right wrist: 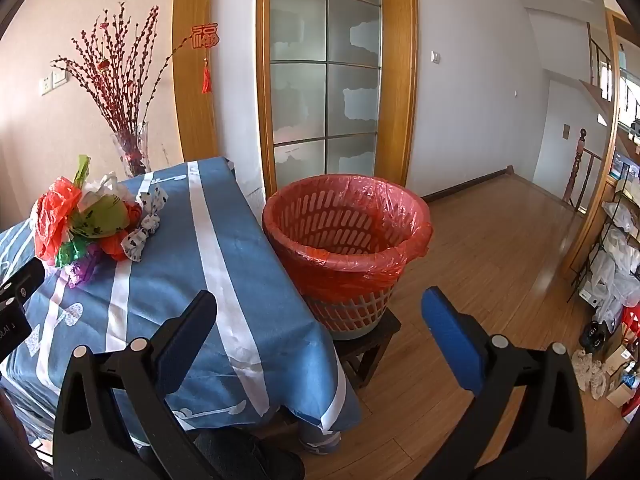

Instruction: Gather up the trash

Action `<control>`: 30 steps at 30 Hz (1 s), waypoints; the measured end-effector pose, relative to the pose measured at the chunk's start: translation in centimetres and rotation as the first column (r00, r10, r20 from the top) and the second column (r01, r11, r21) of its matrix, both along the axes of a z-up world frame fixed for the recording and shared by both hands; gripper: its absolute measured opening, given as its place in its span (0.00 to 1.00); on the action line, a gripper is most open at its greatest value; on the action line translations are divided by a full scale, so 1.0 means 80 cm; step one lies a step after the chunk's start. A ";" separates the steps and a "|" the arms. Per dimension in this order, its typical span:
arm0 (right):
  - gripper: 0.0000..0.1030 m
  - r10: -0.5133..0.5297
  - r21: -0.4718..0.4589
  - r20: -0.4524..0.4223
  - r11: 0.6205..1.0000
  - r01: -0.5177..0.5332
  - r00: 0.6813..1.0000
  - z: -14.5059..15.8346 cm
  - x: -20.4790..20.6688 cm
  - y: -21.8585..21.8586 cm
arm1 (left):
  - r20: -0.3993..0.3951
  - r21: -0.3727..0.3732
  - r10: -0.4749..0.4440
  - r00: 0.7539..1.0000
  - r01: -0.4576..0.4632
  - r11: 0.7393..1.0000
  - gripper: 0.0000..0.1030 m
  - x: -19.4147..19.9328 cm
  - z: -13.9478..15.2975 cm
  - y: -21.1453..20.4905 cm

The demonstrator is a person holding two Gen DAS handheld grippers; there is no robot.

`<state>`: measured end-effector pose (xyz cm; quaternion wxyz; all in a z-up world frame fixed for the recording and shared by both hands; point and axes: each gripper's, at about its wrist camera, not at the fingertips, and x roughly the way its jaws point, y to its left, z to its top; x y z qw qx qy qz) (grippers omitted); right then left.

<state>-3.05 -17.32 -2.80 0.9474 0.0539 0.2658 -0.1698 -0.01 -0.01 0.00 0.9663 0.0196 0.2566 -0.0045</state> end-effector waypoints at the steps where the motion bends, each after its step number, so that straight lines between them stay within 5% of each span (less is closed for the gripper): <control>1: 0.98 0.000 0.000 0.000 1.000 0.000 1.000 0.000 0.000 0.000 | 0.000 0.000 0.000 1.000 0.000 1.000 0.96 0.000 0.000 0.000; 30: 0.98 -0.002 -0.002 -0.002 1.000 0.002 1.000 -0.001 0.001 0.001 | -0.006 0.003 0.001 1.000 -0.001 1.000 0.96 0.000 -0.001 -0.003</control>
